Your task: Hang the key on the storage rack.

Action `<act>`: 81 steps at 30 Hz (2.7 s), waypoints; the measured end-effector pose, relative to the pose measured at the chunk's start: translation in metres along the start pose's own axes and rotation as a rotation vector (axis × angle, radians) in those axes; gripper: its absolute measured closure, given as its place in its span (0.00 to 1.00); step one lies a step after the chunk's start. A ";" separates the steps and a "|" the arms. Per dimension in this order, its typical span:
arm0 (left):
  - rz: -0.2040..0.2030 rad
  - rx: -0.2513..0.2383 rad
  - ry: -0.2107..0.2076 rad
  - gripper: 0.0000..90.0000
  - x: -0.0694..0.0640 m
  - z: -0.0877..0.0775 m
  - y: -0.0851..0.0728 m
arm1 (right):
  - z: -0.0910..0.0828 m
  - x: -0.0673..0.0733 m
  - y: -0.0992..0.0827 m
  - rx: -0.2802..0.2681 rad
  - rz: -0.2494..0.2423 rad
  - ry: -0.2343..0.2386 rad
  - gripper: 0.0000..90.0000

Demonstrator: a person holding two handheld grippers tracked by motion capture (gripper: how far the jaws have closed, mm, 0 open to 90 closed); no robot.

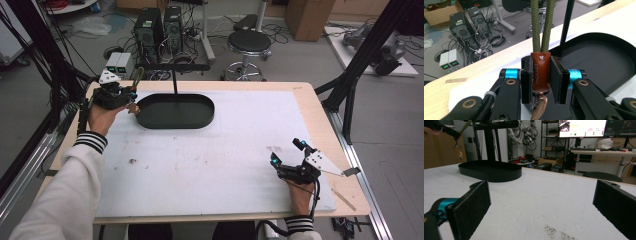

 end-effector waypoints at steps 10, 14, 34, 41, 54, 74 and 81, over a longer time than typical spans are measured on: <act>-0.003 0.003 0.013 0.81 -0.001 0.014 0.005 | 0.000 0.000 0.000 -0.001 0.002 0.000 0.00; -0.016 -0.003 0.019 0.81 0.001 0.018 0.007 | 0.000 0.000 0.000 -0.001 0.002 0.000 0.00; -0.032 0.030 0.050 0.81 0.009 0.037 0.005 | 0.000 -0.001 0.000 -0.001 -0.002 -0.002 0.00; -0.033 0.054 0.051 0.81 0.011 0.042 0.000 | 0.000 0.000 0.000 0.002 0.005 0.001 0.00; -0.053 0.053 0.037 0.81 0.012 0.046 -0.002 | 0.000 -0.001 0.000 -0.001 -0.002 -0.002 0.00; -0.045 -0.272 -0.302 0.02 0.002 -0.030 -0.014 | 0.000 0.000 0.000 -0.002 0.004 -0.004 0.00; -0.018 -0.339 -0.330 0.02 -0.012 -0.067 -0.036 | 0.000 -0.001 0.000 -0.001 0.003 -0.006 0.00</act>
Point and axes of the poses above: each handheld gripper's, and its own axes: z roughly forward along the jaws, y roughly out of its top, x roughly to its left, the point moved 5 cm from there along z, roughly forward along the jaws, and after that the axes turned 6 degrees about -z, right-handed, at the moved point
